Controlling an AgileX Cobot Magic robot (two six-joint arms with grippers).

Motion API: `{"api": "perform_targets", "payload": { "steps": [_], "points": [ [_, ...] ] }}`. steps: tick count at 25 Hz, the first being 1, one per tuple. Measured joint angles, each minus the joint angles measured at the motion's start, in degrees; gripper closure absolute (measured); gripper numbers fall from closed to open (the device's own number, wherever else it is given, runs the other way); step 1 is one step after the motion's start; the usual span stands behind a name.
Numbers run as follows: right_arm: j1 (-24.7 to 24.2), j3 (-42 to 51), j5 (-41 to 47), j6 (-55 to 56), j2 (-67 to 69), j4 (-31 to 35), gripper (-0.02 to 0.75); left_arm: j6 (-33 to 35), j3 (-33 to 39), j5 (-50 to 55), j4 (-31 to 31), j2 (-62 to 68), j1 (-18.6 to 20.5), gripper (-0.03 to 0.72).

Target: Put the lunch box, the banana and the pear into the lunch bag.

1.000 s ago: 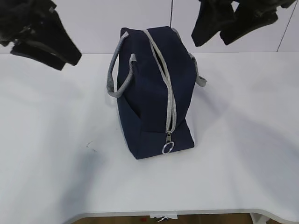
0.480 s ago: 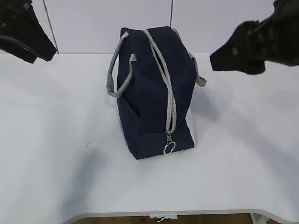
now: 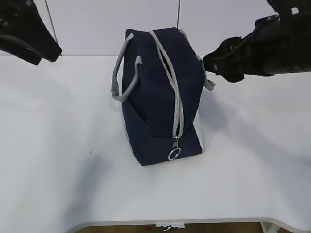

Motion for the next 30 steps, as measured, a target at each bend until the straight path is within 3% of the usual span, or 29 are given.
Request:
{"api": "perform_targets", "payload": {
  "steps": [8,12,18,25,30],
  "points": [
    [5.7,17.8,-30.9,-0.1,0.0,-9.4,0.271,0.0,0.0,0.0,-0.4,0.0,-0.1,0.322],
    [6.6,27.0,-44.6,3.0,0.0,-10.5,0.271,0.0,0.0,0.0,-0.4,0.0,-0.1,0.322],
    [6.6,33.1,-49.1,9.7,2.5,-11.3,0.271,0.0,0.0,0.0,-0.5,0.0,-0.1,0.322],
    [6.6,33.4,-51.0,14.1,8.8,-24.1,0.271,0.0,0.0,0.0,-0.5,0.0,-0.1,0.322],
    [6.6,33.4,-55.2,15.1,14.6,-24.4,0.270,0.0,0.0,0.0,-0.5,0.0,-0.1,0.322]
  ]
}}
